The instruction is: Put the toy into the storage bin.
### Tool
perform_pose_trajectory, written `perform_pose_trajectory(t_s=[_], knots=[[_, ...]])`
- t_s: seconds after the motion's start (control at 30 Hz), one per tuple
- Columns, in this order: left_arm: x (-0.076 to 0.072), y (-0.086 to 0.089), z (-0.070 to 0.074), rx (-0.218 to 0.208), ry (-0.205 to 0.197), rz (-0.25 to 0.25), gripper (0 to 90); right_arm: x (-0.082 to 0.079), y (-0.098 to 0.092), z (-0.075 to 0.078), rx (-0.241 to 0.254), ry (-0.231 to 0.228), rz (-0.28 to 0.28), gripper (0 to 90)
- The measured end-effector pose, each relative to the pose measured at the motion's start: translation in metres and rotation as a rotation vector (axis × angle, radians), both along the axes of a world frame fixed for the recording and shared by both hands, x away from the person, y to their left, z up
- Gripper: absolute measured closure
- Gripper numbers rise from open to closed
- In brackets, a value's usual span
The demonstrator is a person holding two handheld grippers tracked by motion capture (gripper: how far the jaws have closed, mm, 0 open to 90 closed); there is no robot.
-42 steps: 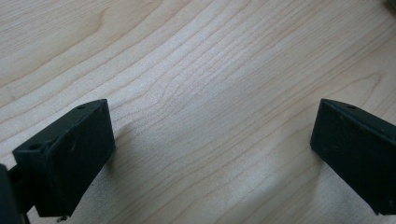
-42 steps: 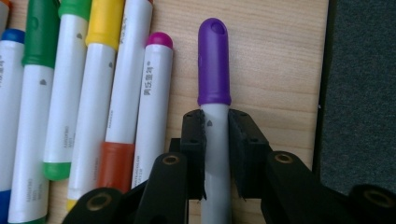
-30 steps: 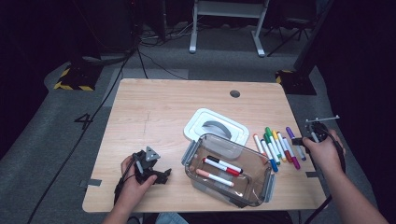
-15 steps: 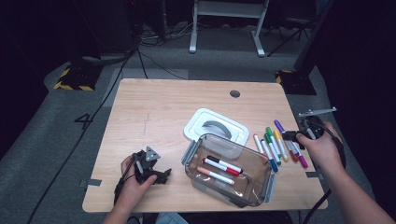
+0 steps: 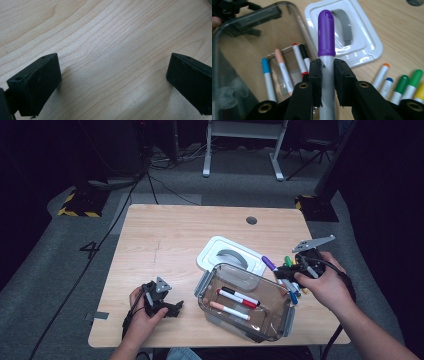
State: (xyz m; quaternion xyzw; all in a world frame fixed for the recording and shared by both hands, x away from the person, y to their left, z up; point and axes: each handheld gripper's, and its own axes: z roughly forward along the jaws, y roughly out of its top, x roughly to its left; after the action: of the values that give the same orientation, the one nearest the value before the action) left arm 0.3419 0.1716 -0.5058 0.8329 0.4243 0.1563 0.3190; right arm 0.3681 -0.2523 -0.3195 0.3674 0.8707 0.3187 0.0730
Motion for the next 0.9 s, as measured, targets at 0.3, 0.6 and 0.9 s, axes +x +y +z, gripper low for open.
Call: perform_pose_trajectory(t_s=[0.3, 0.6, 0.9], knots=[[0.0, 0.0, 0.0, 0.0, 0.0, 0.0, 0.1, -0.019, 0.034, 0.003, 0.007, 0.037, 0.123, 77.1], [0.0, 0.0, 0.0, 0.0, 0.0, 0.0, 0.1, -0.031, 0.065, -0.006, -0.012, 0.075, 0.231, 77.1], [0.0, 0.0, 0.0, 0.0, 0.0, 0.0, 0.1, -0.037, 0.092, -0.023, -0.039, 0.139, 0.301, 77.1]])
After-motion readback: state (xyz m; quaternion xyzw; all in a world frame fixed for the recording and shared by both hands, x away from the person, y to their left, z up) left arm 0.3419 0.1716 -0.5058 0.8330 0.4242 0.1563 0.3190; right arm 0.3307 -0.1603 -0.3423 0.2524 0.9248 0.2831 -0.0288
